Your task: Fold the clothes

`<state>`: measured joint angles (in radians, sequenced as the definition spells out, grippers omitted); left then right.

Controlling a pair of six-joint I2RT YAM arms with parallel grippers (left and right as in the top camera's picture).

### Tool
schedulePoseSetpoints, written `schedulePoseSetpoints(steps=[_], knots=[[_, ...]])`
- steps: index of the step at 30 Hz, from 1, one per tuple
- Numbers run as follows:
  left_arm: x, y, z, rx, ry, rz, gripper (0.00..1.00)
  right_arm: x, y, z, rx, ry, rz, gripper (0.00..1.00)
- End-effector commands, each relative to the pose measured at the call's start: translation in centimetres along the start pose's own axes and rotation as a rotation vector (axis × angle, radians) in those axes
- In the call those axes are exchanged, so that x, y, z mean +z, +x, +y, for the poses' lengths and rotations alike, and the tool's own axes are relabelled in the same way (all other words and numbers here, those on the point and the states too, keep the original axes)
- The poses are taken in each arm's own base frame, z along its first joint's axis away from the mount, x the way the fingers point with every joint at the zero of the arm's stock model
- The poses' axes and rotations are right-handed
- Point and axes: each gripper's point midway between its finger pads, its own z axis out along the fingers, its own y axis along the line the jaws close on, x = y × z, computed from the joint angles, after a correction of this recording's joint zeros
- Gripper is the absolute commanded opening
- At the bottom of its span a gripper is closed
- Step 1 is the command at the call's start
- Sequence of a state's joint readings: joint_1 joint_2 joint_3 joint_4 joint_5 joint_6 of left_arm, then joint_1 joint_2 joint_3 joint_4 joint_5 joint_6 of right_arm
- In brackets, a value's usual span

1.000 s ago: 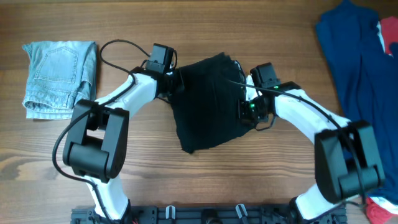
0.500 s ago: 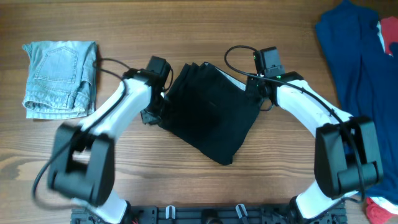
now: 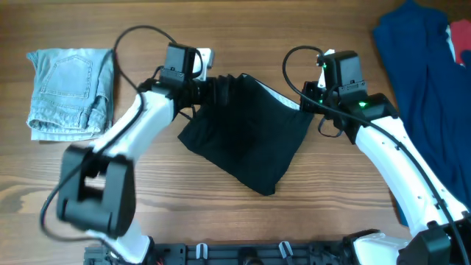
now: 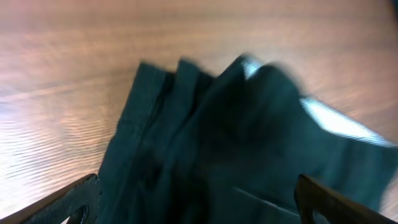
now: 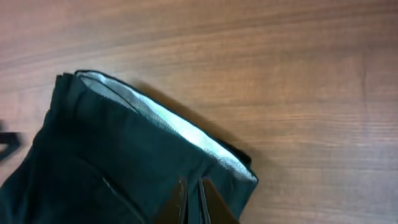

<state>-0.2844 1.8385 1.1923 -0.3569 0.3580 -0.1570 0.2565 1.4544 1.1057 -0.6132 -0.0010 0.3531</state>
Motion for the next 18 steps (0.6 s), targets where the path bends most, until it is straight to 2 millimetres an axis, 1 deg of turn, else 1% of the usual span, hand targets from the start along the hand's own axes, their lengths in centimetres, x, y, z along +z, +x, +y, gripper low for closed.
schedulePoseSetpoints(steps=[1,3,5,8,10,11,12,15,16,17,18], knots=[[3.1,1.5,-0.1,0.053,0.116,0.063,1.0,-0.2,0.0,0.5,-0.014,-0.022,0.009,0.08],[4.4,2.5,-0.1,0.044,0.14,0.095,1.0,-0.2,0.0,0.5,-0.013,-0.021,0.01,0.08],[5.1,3.5,-0.9,0.035,0.197,0.134,1.0,-0.2,0.0,0.5,-0.013,-0.021,0.011,0.08],[5.8,4.2,-1.3,0.04,0.207,0.154,1.0,-0.2,0.1,0.4,-0.013,-0.02,0.014,0.07],[6.0,4.3,-1.5,0.046,0.209,0.154,1.0,-0.2,0.4,0.3,-0.013,-0.016,0.025,0.08],[6.1,4.3,-1.7,0.052,0.207,0.152,0.96,-0.2,0.5,0.3,-0.013,-0.015,0.03,0.08],[6.2,4.3,-1.8,0.059,0.203,0.15,0.85,-0.2,0.6,0.3,-0.012,-0.013,0.034,0.08],[6.4,4.1,-1.5,0.07,0.176,0.139,0.2,-0.2,0.6,0.2,-0.013,-0.012,0.036,0.07],[6.3,3.9,-1.4,0.068,0.175,0.132,0.12,-0.2,0.7,0.2,-0.012,-0.011,0.039,0.07],[6.1,3.5,-1.3,0.056,0.174,0.123,0.06,-0.2,0.8,0.2,-0.012,-0.01,0.043,0.07],[5.9,3.1,-1.2,0.054,0.173,0.115,0.04,-0.2,0.9,0.2,-0.012,-0.009,0.047,0.07]])
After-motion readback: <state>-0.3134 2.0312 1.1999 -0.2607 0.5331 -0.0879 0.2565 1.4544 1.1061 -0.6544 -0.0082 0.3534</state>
